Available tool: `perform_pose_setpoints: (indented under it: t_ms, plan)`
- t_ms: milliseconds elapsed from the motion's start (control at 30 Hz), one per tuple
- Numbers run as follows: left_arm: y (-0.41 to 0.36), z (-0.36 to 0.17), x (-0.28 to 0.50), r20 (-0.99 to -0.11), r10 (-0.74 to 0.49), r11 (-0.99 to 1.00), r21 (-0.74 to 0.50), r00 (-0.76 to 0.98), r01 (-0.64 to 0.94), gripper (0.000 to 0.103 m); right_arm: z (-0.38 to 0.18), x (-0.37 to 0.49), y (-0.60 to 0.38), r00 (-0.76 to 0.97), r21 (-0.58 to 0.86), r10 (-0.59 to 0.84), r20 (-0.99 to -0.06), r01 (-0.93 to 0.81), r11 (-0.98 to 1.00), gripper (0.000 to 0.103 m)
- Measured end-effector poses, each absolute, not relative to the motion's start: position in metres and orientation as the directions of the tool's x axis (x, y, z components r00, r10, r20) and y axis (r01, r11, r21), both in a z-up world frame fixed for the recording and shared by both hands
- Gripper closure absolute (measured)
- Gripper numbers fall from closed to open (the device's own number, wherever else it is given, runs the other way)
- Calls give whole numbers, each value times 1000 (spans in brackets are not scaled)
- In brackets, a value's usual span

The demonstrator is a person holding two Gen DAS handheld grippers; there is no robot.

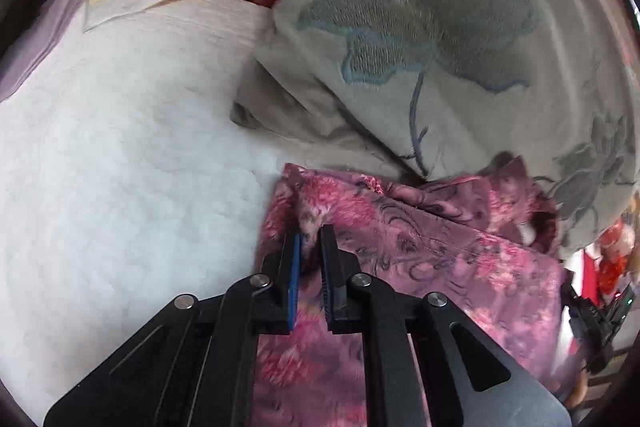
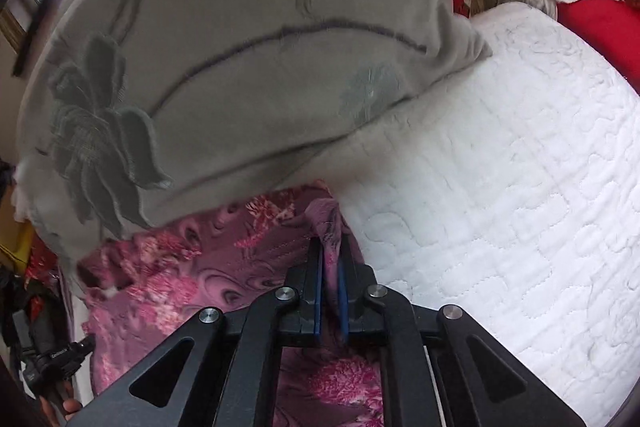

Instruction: Fold small clothes

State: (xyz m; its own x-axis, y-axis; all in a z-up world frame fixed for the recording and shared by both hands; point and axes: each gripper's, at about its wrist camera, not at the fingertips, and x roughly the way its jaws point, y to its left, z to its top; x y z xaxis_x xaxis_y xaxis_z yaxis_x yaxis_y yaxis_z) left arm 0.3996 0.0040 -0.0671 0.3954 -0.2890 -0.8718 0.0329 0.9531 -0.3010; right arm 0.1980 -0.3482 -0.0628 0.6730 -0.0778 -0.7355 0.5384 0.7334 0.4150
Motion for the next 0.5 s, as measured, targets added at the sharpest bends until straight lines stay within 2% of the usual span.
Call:
perform_pose_setpoints:
  t_ms: [67, 133, 200, 267, 333, 400, 467, 500]
  plan:
    - [19, -47, 382, -854, -301, 945, -326, 425, 14, 95, -47, 181, -342, 704, 407, -105, -702, 518, 752, 89]
    - [26, -31, 358, -829, -324, 935, -355, 456, 18, 94, -36, 159, -331, 764, 439, -80, -641, 450, 778, 83]
    - [22, -28, 324, -815, -349, 923, -384, 463, 19, 84, -37, 145, -318, 787, 452, -52, -614, 405, 795, 54]
    - [10, -36, 307, -819, -349, 921, -391, 456, 3, 58, -51, 142, -305, 757, 416, -43, -652, 405, 814, 52]
    - [-10, -57, 296, -845, -331, 931, -365, 420, 0, 57, -78, 149, -298, 681, 376, -29, -732, 439, 816, 53]
    - [-33, -77, 293, -888, -257, 964, -263, 381, 36, 54, -85, 142, -291, 717, 359, -75, -693, 434, 827, 52]
    - [-42, -73, 283, -864, -214, 976, -204, 455, 71, 45, -87, 139, -287, 723, 351, -105, -683, 450, 821, 50]
    - [-44, -73, 282, -860, -210, 978, -195, 466, 80, 44, -88, 139, -284, 725, 344, -117, -679, 455, 821, 48]
